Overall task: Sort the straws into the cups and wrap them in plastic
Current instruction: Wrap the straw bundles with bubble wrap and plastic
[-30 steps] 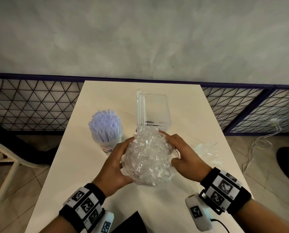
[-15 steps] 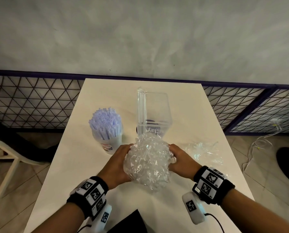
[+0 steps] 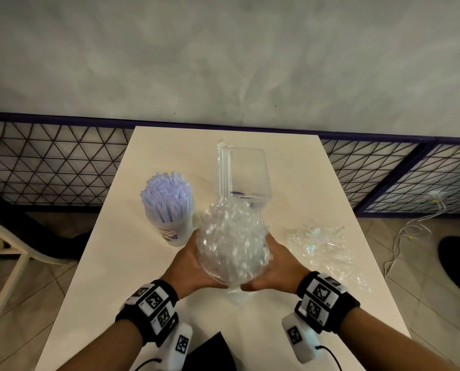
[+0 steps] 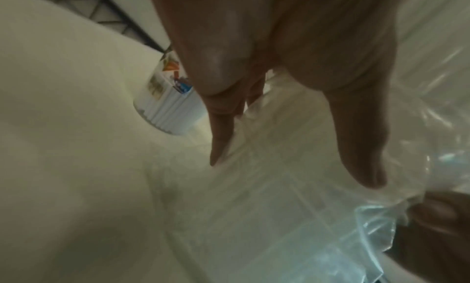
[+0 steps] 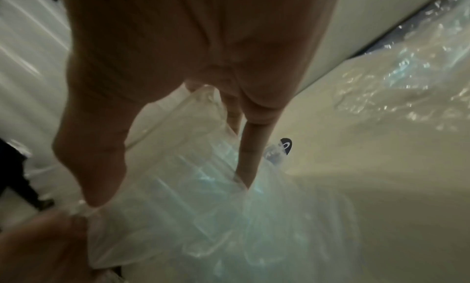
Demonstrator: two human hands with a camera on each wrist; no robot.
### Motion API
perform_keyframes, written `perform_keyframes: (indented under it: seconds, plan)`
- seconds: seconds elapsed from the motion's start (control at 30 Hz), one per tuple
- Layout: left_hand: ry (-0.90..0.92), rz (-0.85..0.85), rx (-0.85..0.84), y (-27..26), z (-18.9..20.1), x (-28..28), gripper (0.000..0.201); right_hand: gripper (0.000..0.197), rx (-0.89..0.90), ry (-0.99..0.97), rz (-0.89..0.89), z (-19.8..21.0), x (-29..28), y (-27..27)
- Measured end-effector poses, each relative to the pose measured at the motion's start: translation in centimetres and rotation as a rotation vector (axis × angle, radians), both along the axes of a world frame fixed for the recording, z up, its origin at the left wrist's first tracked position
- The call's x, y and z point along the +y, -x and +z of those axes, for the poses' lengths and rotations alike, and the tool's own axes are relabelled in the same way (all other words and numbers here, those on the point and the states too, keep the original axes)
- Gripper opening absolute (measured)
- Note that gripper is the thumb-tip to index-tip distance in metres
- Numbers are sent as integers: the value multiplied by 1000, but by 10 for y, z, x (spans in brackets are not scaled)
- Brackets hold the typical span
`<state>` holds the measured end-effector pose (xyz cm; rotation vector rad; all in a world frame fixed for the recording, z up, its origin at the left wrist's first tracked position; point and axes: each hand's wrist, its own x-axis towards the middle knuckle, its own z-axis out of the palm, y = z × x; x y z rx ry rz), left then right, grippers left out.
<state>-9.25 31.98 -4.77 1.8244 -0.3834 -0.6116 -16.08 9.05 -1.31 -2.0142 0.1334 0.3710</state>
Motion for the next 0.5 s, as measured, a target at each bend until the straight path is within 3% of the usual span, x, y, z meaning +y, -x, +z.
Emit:
perform_keyframes:
  seconds: [0.13, 0.2, 0.5]
  plan:
    - [61, 99, 33, 3, -6, 16, 110, 138, 83, -57, -27, -13, 3, -3]
    - [40, 99, 39, 6, -5, 22, 113, 139, 82, -47, -5, -19, 9, -4]
    - [-64, -119, 30, 7, 39, 48, 118, 58, 52, 94, 155, 4, 13, -20]
